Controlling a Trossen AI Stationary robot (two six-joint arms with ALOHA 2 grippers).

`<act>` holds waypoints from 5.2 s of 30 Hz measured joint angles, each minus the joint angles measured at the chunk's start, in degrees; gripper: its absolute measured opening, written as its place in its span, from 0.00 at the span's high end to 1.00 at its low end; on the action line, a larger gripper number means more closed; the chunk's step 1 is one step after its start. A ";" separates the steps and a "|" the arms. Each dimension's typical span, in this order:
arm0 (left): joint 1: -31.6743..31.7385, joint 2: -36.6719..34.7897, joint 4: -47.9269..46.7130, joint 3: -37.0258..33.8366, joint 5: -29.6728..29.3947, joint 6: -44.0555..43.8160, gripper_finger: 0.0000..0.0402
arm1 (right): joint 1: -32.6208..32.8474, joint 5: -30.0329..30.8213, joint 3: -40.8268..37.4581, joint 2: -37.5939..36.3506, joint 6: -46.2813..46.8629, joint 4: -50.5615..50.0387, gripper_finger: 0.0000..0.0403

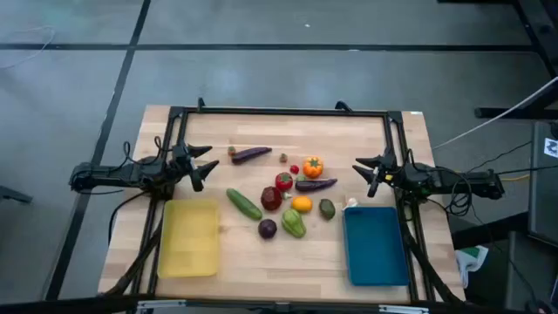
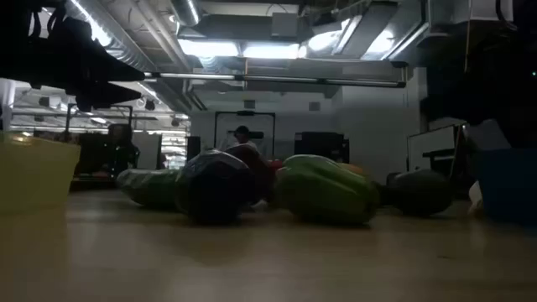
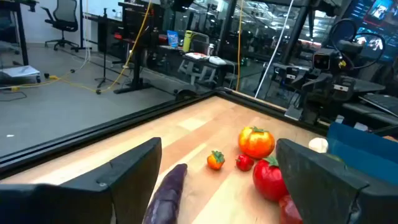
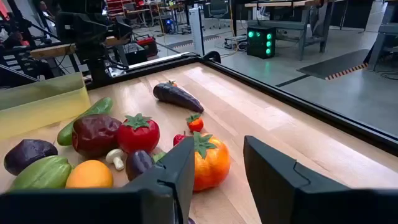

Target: Sort produce into baskets

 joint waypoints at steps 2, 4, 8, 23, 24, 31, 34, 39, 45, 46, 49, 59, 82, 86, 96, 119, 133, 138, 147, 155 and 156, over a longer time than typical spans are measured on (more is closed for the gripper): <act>0.00 -0.01 0.00 -0.02 0.00 0.00 0.21 | 0.00 -0.01 0.00 0.00 0.02 0.00 0.66; 0.00 0.00 0.00 0.00 0.00 0.00 0.21 | 0.00 -0.01 0.00 0.00 0.00 0.00 0.66; -0.02 -0.01 0.00 0.00 0.00 0.00 0.21 | 0.00 -0.02 0.00 0.00 0.02 0.02 0.66; -0.01 0.00 0.00 0.00 0.00 0.00 0.21 | 0.00 -0.02 0.02 0.00 0.02 0.02 0.66; -0.01 0.00 0.00 -0.02 0.00 -0.01 0.21 | 0.00 0.00 0.02 0.00 0.02 0.00 0.66; -0.01 -0.02 0.00 -0.01 0.00 0.00 0.21 | 0.00 -0.01 0.02 0.00 0.02 0.00 0.66; -0.02 -0.01 0.00 -0.01 0.00 0.00 0.21 | 0.00 0.00 0.02 0.00 0.02 0.00 0.66; -0.01 -0.01 0.00 -0.01 -0.02 0.04 0.21 | 0.00 0.00 0.00 0.00 0.00 0.02 0.66; 0.00 -0.01 0.00 -0.02 0.00 -0.05 0.21 | 0.02 -0.02 0.01 0.00 0.01 0.01 0.66; 0.00 -0.01 0.00 0.00 0.00 0.09 0.21 | 0.01 -0.01 0.01 0.00 0.00 0.01 0.66; -0.02 0.00 0.00 -0.02 0.00 0.13 0.21 | 0.02 -0.01 0.00 0.00 0.02 0.02 0.66; 0.00 -0.01 0.02 0.00 0.00 -8.01 0.21 | 0.02 -0.01 0.00 0.00 0.09 0.02 0.66; 0.37 18.18 24.77 4.12 -1.05 -5.98 0.21 | 0.01 -0.01 0.01 0.00 0.20 0.06 0.66; 2.29 27.10 24.80 9.24 -1.09 -5.04 0.21 | 0.01 -0.01 0.01 0.00 0.22 0.06 0.66; 9.31 45.30 17.73 23.40 1.67 -4.50 0.21 | 0.02 0.00 0.00 -0.02 0.22 0.07 0.66; 26.84 81.04 2.36 41.89 23.65 0.93 0.21 | 0.00 0.00 0.01 0.00 0.19 0.07 0.66; 28.28 91.33 -5.31 43.69 27.13 5.11 0.22 | 0.00 0.00 0.02 0.00 0.19 0.06 0.66; 28.89 93.40 -5.97 43.72 27.04 5.21 0.22 | 0.00 0.00 0.01 -0.02 0.19 0.07 0.66; 28.81 95.82 -9.32 43.72 27.20 7.68 0.23 | 0.00 0.00 0.00 -0.02 0.17 0.07 0.66; 28.81 95.80 -9.34 43.72 27.21 7.63 0.46 | 0.00 0.00 0.01 -0.01 0.19 0.07 0.66; 28.81 95.80 -9.55 43.87 27.23 7.63 0.49 | 0.00 0.00 0.00 0.00 0.19 0.07 0.66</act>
